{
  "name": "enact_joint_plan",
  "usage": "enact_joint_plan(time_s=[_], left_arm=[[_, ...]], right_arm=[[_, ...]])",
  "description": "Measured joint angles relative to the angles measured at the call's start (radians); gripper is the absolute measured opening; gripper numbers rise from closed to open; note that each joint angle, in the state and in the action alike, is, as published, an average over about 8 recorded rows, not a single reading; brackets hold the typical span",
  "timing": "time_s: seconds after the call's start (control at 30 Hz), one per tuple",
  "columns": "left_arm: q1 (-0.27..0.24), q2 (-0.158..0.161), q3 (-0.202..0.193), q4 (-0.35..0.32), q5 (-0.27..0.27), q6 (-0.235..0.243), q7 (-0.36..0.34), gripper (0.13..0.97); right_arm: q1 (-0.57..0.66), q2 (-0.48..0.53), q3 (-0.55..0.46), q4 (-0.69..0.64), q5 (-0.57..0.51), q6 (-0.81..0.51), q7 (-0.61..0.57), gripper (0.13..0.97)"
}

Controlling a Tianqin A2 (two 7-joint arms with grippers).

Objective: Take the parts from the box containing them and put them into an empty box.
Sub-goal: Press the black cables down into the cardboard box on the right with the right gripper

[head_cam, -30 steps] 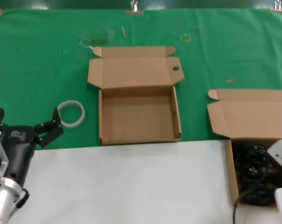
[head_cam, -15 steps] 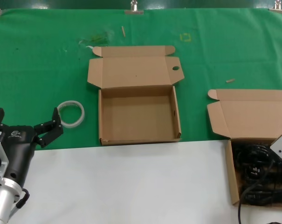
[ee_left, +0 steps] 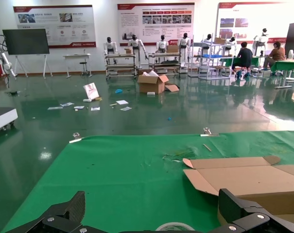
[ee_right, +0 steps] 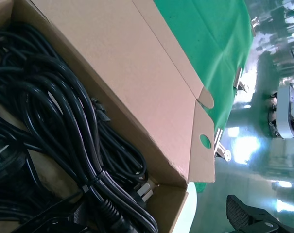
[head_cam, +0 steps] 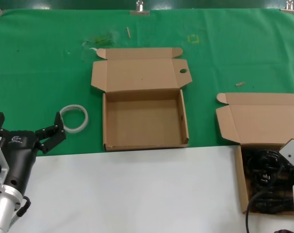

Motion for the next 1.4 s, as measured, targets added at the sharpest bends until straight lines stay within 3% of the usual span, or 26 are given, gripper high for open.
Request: enact_joint_plan(time_s=[0.33,0.63,0.9,1.17,1.3,1.4], left_arm=[[0.000,0.000,0.000,0.000,0.000,0.000,0.000,0.966],[0.000,0.000,0.000,0.000,0.000,0.000,0.000,0.966],[0.000,0.000,0.000,0.000,0.000,0.000,0.000,0.966],[0.000,0.000,0.000,0.000,0.000,0.000,0.000,0.966],[0.000,0.000,0.000,0.000,0.000,0.000,0.000,0.966],[0.000,0.000,0.000,0.000,0.000,0.000,0.000,0.966]], right_arm=[[0.023,-0.012,0.016,-0.035,0.000,-0.010,-0.025,0.940],[0.036,-0.026,0.048,-0.052,0.000,-0.016,-0.054,0.848],[0.035,-0.057,0.068,-0.034,0.000,-0.008,-0.071,0.692],[0.018,-0.082,0.069,0.001,0.000,0.009,-0.070,0.483],[0.005,-0.093,0.065,0.020,0.000,0.018,-0.063,0.483],[-0.003,-0.097,0.061,0.033,0.000,0.025,-0.055,0.414]])
